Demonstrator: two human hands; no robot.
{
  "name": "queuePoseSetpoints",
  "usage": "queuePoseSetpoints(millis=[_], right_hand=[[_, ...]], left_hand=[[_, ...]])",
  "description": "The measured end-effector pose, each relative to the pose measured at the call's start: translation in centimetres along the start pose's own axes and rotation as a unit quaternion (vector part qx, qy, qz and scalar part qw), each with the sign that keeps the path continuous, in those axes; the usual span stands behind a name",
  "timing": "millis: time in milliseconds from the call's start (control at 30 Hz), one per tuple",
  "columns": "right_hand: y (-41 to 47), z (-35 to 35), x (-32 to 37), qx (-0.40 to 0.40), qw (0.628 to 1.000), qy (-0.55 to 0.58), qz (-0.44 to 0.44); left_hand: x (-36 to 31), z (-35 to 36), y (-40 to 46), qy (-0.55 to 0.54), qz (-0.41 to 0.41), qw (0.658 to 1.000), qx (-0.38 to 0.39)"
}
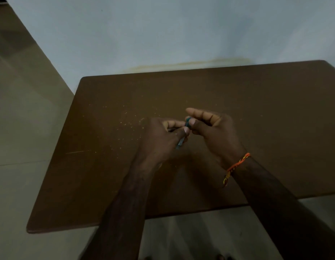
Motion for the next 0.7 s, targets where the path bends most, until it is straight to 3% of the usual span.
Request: queuePoseSetpoints(millis=[167, 533, 700], right_hand=[[0.3, -0.7, 0.9, -0.019, 0.996, -0.072, -0.045], [-0.5, 0.0, -1.7, -0.005, 0.99, 0.07, 0.125], [-0.4, 0.0, -1.3, 0.01, 0.992, 0.054, 0.111]], left_hand=[[0.3, -0.1, -0.1, -0.012, -0.007, 1.0, -0.007], [0.5, -0.1, -0.2, 0.01, -0.015, 1.0, -0.013], [0.4, -0.3, -0.2, 0.009, -0.019, 1.0, -0.004]])
Point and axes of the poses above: each hand's wrist, its own y-axis towards the middle knuckle, its own z-axis out of the palm, x = y × z, the point moved 10 cm from there along y, towards the middle knuckle, and after that the axes turned 13 degrees about -x, right-handed, at the moved point
